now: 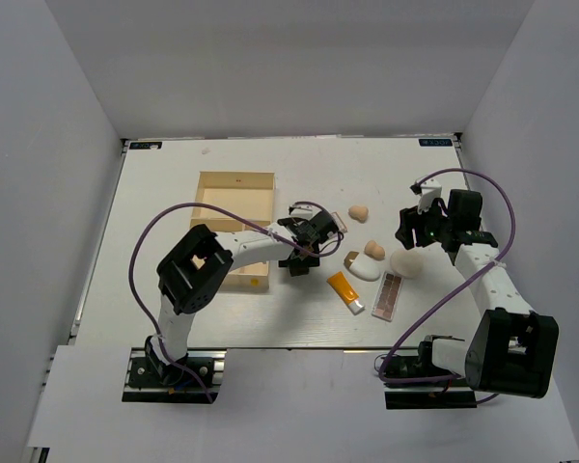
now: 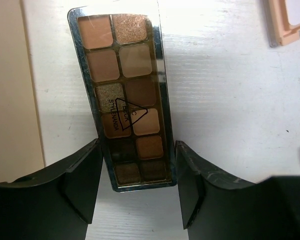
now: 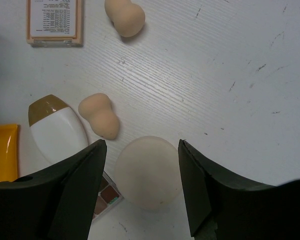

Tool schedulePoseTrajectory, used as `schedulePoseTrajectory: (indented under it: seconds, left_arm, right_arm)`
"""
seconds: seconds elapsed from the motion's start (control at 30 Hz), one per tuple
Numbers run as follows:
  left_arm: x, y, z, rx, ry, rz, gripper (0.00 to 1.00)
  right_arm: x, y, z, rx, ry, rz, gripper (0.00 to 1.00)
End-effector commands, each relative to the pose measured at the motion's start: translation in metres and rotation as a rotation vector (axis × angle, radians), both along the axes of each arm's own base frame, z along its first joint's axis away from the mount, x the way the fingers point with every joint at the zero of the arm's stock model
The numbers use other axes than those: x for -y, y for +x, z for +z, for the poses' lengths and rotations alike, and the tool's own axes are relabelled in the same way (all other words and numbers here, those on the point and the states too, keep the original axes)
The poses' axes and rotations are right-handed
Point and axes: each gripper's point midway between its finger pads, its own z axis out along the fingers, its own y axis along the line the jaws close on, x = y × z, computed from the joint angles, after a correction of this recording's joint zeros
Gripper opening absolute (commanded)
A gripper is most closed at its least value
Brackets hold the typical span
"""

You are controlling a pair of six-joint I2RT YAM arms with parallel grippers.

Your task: Organize the makeup

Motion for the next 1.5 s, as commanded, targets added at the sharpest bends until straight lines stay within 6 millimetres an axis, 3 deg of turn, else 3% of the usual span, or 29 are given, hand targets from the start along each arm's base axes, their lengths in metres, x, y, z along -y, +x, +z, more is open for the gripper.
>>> schedulePoseTrajectory:
  seconds: [0.0, 0.07, 0.1, 0.37, 0.63, 0.77, 0.93, 1.07, 1.2, 1.47]
  left_arm:
    - [0.016, -0.002, 0.006, -0.016, -0.052, -0.068, 0.28]
    - [0.024, 0.005, 0.025, 0.026, -0.079, -0.100, 0.20]
    - [0.027, 0.014, 0.044, 0.058, -0.112, -0.097, 0.19]
    - [0.029, 0.050, 0.125, 0.210, -0.195, -0.077, 0.10]
    - [-0.020, 0.093, 0.164, 0.276, -0.222, 0.062, 0.10]
    - [-0.069, 0.117, 0.169, 0.284, -0.198, 0.167, 0.09]
    - [-0.113, 0.137, 0.176, 0.306, -0.181, 0.257, 0.10]
    - [-0.147, 0.148, 0.158, 0.260, -0.127, 0.339, 0.11]
    - [-0.166, 0.158, 0.135, 0.221, -0.086, 0.390, 0.14]
    - [-0.171, 0.190, 0.117, 0.190, -0.056, 0.381, 0.25]
  right_arm:
    - [0.000, 0.009, 0.009, 0.040, 0.010, 0.000, 0.65]
    - [0.001, 0.009, 0.009, 0.038, 0.012, -0.003, 0.65]
    - [0.000, 0.009, 0.009, 0.040, 0.013, 0.000, 0.65]
    - [0.000, 0.009, 0.009, 0.041, 0.015, 0.002, 0.65]
    - [-0.001, 0.006, 0.009, 0.039, 0.016, 0.002, 0.65]
    - [-0.003, 0.005, 0.008, 0.034, 0.024, 0.010, 0.65]
    - [-0.004, 0.004, 0.008, 0.034, 0.033, 0.016, 0.65]
    - [-0.005, 0.004, 0.009, 0.037, 0.036, 0.019, 0.65]
    - [-0.006, 0.004, 0.009, 0.037, 0.036, 0.021, 0.65]
    - [-0.005, 0.001, 0.006, 0.034, 0.034, 0.017, 0.65]
